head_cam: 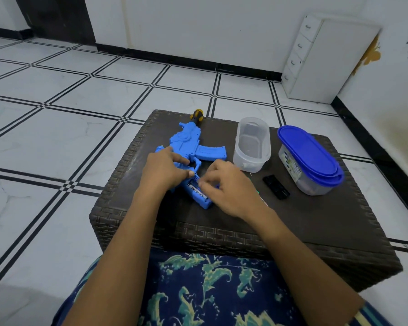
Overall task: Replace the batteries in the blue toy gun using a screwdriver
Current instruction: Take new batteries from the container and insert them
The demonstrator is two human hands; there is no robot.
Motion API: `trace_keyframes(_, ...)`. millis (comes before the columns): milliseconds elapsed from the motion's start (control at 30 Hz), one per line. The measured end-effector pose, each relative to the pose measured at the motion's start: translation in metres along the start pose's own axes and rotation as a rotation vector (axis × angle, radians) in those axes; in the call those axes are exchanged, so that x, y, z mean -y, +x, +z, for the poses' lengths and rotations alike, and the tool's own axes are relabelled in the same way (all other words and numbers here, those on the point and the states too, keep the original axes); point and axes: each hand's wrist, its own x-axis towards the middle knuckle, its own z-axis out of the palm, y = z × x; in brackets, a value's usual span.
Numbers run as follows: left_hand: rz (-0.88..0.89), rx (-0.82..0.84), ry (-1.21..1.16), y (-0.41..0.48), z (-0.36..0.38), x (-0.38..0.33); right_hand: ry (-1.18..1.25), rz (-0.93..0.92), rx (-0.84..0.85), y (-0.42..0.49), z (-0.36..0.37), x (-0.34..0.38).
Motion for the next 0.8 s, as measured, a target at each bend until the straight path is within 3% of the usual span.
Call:
trace_keyframes(100, 0.060, -0.037, 0.114, -0.005, 0.006, -0.004, 0.182, 0.039, -0.318, 0.010, -0.020, -0.004)
trace_keyframes(200, 0.067, -0.028, 0.165, -0.006, 0.007, -0.004, 0.143, 0.207, -0.414, 0.024, -0.056, -0.019)
trace_keyframes(300, 0.055, 0.009, 0.152, -0.002, 0.005, 0.001, -0.044, 0.387, -0.250, 0.052, -0.083, -0.048)
trace_keyframes(433, 0.047, 0.021, 0.149, -0.002, 0.005, -0.001, -0.200, 0.532, 0.244, 0.088, -0.099, -0.068)
trace_keyframes(500, 0.041, 0.023, 0.139, -0.001, 0.005, 0.000, -0.248, 0.549, 0.408, 0.099, -0.098, -0.071)
trace_keyframes(800, 0.023, 0.027, 0.120, -0.001, 0.005, -0.001, -0.383, 0.452, 0.532, 0.115, -0.076, -0.084)
